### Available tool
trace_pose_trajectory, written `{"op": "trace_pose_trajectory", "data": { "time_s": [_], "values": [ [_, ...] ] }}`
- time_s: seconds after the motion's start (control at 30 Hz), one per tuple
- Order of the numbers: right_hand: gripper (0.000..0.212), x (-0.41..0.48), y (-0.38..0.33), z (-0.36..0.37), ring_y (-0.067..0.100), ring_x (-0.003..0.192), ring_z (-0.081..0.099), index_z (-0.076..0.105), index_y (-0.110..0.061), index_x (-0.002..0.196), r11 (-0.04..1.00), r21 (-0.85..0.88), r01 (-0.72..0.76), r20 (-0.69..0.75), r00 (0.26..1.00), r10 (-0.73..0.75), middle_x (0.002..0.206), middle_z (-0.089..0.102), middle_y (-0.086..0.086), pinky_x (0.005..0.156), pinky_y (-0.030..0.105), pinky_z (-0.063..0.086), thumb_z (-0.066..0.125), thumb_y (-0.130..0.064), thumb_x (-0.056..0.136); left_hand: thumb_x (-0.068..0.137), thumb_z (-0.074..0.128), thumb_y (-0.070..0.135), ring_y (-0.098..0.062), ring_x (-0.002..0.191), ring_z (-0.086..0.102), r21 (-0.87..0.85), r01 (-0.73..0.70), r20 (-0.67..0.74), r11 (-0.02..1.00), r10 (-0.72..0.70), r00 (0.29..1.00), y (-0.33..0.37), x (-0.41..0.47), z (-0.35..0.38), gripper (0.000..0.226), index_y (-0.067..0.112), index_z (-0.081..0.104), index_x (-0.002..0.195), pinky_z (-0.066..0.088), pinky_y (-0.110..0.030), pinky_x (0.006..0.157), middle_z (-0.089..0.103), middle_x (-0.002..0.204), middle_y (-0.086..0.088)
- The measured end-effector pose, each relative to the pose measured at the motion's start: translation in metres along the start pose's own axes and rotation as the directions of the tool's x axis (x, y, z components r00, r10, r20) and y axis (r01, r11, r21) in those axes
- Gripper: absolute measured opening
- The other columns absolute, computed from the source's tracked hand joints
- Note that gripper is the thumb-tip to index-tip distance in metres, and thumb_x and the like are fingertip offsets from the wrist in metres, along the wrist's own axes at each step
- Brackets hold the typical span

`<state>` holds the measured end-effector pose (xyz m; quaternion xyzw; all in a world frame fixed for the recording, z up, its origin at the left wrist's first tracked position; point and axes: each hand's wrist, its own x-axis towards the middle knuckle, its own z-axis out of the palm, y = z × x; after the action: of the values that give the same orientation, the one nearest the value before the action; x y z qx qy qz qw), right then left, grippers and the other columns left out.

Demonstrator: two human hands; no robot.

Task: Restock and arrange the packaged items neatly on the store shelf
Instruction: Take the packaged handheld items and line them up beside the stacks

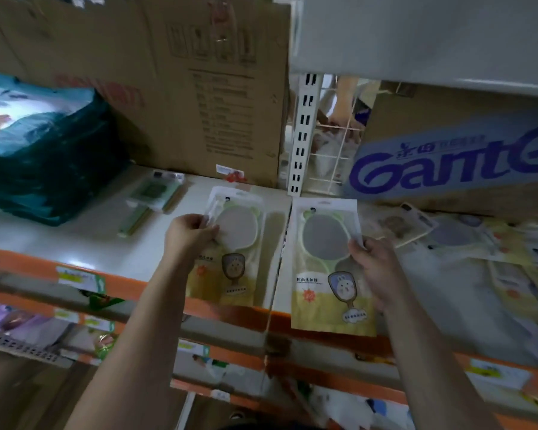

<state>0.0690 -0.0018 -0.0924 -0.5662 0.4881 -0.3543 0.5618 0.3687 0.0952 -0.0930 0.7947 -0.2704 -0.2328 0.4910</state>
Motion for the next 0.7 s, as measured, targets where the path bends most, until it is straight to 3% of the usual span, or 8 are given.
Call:
{"op": "trace_pose_trajectory", "data": {
  "time_s": [0.13,0.23,0.3,0.4,0.57,0.7],
  "values": [
    [0.013,-0.004,0.002,0.03,0.027,0.095,0.068,0.068,-0.013,0.1,0.992,0.094,-0.083,-0.055,0.995,0.089,0.103,0.072,0.01,0.08,0.038,0.055,0.057,-0.019,0.096,0.082,0.073,0.021,-0.013,0.069,0.063,0.082,-0.038,0.032,0.996,0.035,0.999,0.0,0.037,-0.003,0.024,0.016,0.068,0.105,0.049,-0.027,0.054,0.064,0.076,0.006],
    [0.013,-0.005,0.003,0.045,0.034,0.097,0.066,0.066,-0.008,0.1,0.985,0.127,-0.118,-0.102,0.986,0.132,0.107,0.07,0.02,0.089,0.048,0.053,0.058,-0.017,0.096,0.08,0.076,0.024,-0.016,0.064,0.062,0.19,-0.089,0.079,0.978,0.075,0.994,-0.001,0.054,-0.001,0.016,0.011,0.07,0.088,0.048,-0.028,0.053,0.068,0.075,-0.002],
    [0.011,-0.004,0.002,0.051,0.03,0.091,0.067,0.066,-0.008,0.096,0.986,0.119,-0.118,-0.126,0.983,0.133,0.106,0.07,0.021,0.085,0.045,0.054,0.058,-0.016,0.095,0.076,0.079,0.028,-0.019,0.061,0.062,0.256,-0.117,0.088,0.959,0.097,0.991,-0.001,0.061,-0.001,0.02,0.01,0.07,0.074,0.049,-0.03,0.053,0.069,0.07,-0.006],
    [0.008,0.0,0.001,0.056,0.03,0.092,0.065,0.066,-0.013,0.092,0.987,0.121,-0.11,-0.157,0.979,0.128,0.107,0.069,0.02,0.091,0.048,0.05,0.059,-0.016,0.095,0.073,0.079,0.036,-0.014,0.05,0.055,0.367,-0.165,0.094,0.916,0.14,0.986,-0.002,0.068,0.002,0.031,0.012,0.065,0.058,0.032,-0.025,0.043,0.06,0.053,-0.001],
    [0.011,0.005,0.003,0.063,0.036,0.106,0.063,0.067,-0.012,0.101,0.986,0.141,-0.092,-0.177,0.977,0.117,0.109,0.07,0.017,0.099,0.052,0.047,0.059,-0.016,0.095,0.073,0.077,0.046,-0.017,0.053,0.051,0.489,-0.199,0.095,0.85,0.174,0.98,0.0,0.075,0.012,0.04,0.011,0.061,0.06,0.028,-0.026,0.043,0.056,0.054,-0.001],
    [0.01,0.004,0.006,0.069,0.033,0.103,0.065,0.068,-0.015,0.097,0.985,0.147,-0.095,-0.173,0.978,0.12,0.107,0.071,0.015,0.096,0.049,0.049,0.059,-0.017,0.094,0.073,0.073,0.053,-0.02,0.062,0.051,0.555,-0.221,0.095,0.802,0.204,0.974,0.001,0.077,0.016,0.042,0.016,0.055,0.065,0.024,-0.026,0.044,0.056,0.064,0.0]
  ]
}}
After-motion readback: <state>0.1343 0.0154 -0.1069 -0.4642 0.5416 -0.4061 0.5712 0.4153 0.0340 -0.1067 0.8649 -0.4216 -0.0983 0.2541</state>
